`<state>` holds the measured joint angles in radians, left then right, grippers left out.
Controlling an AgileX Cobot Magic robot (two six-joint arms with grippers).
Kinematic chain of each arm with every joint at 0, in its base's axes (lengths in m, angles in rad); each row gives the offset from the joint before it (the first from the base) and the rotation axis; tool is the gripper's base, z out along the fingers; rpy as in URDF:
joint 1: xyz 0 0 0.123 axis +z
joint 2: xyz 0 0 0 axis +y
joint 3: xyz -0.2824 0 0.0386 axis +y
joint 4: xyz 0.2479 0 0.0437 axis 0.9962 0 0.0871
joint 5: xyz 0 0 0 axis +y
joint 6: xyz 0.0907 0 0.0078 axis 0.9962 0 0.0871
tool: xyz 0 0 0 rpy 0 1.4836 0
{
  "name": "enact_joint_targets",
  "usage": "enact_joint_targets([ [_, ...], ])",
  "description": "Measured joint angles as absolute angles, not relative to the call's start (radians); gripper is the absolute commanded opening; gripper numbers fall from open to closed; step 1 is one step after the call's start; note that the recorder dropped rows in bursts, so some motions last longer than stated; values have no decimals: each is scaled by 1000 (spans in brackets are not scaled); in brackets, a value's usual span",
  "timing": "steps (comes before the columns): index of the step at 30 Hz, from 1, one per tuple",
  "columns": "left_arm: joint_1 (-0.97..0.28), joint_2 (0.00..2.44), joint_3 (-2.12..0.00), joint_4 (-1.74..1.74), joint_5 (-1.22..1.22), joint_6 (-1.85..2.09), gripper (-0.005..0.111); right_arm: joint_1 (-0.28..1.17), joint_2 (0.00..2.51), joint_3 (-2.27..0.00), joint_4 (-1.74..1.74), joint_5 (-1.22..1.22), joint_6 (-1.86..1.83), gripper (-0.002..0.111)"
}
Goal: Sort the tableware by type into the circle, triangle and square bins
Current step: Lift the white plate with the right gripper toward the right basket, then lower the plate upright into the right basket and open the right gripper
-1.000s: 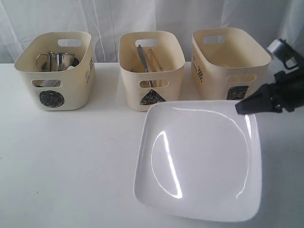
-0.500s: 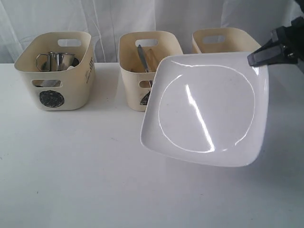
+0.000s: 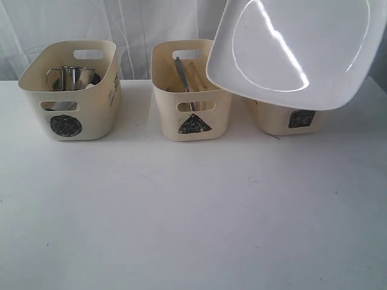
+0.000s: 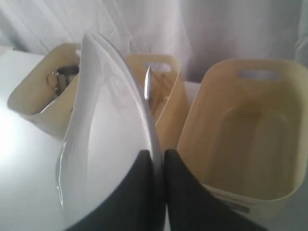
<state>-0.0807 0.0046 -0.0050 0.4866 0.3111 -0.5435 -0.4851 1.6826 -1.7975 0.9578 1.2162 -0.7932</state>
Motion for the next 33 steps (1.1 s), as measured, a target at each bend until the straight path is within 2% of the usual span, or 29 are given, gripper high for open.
enact_joint_targets([
  [8,-81,5,-5,487,311,-544,0,-515,1825,-1924,1015,1107,-770,0],
  [15,-81,5,-5,487,311,-544,0,-515,1931,-2049,1036,883,-794,0],
  [33,-81,5,-5,487,311,-544,0,-495,2077,-2061,947,715,-916,0],
])
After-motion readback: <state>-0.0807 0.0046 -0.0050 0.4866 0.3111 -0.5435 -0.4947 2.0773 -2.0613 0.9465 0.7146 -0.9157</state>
